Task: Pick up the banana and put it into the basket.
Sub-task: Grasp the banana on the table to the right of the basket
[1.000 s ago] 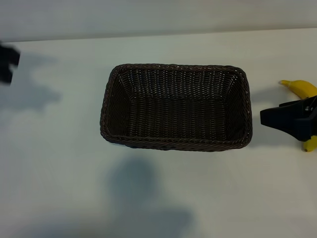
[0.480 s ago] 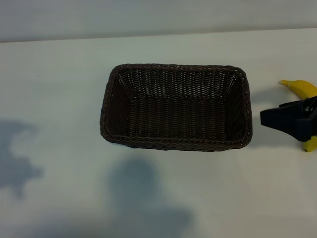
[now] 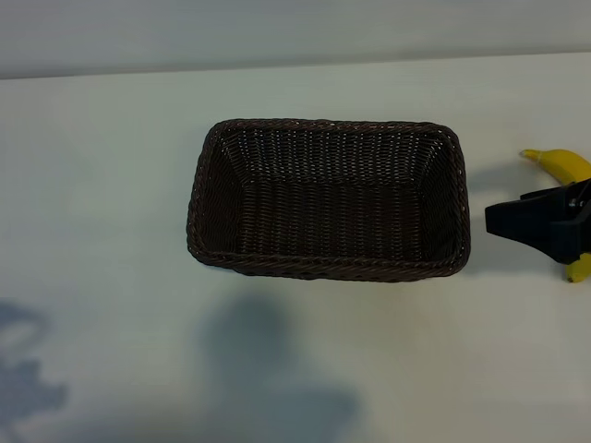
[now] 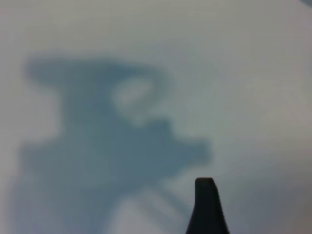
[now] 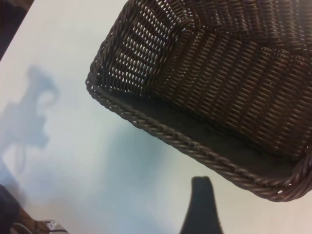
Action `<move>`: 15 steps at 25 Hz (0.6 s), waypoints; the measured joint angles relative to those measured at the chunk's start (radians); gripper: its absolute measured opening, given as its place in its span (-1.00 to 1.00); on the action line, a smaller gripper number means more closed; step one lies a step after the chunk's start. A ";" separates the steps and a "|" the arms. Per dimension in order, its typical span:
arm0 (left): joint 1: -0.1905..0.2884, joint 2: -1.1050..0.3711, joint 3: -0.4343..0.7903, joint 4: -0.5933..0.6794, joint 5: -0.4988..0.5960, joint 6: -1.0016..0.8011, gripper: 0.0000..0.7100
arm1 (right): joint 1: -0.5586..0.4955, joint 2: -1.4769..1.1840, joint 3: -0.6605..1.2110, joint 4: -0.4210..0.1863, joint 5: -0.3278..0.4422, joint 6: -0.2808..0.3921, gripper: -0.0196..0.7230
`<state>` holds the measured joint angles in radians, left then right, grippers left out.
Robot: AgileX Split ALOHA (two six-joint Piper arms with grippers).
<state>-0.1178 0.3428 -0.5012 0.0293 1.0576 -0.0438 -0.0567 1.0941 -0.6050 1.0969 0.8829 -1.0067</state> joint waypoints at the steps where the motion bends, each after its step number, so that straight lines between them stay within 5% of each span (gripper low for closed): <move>1: 0.000 -0.016 0.000 0.000 -0.001 0.001 0.52 | 0.000 0.000 0.000 0.000 0.000 0.000 0.56; 10: 0.002 -0.034 0.000 0.000 -0.007 0.002 0.52 | 0.000 0.000 0.000 -0.003 0.000 0.000 0.56; 15: 0.061 -0.034 0.000 0.000 -0.007 0.002 0.52 | 0.000 0.000 0.000 -0.003 0.000 0.000 0.56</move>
<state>-0.0573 0.3087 -0.5016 0.0293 1.0505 -0.0421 -0.0567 1.0941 -0.6050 1.0937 0.8829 -1.0064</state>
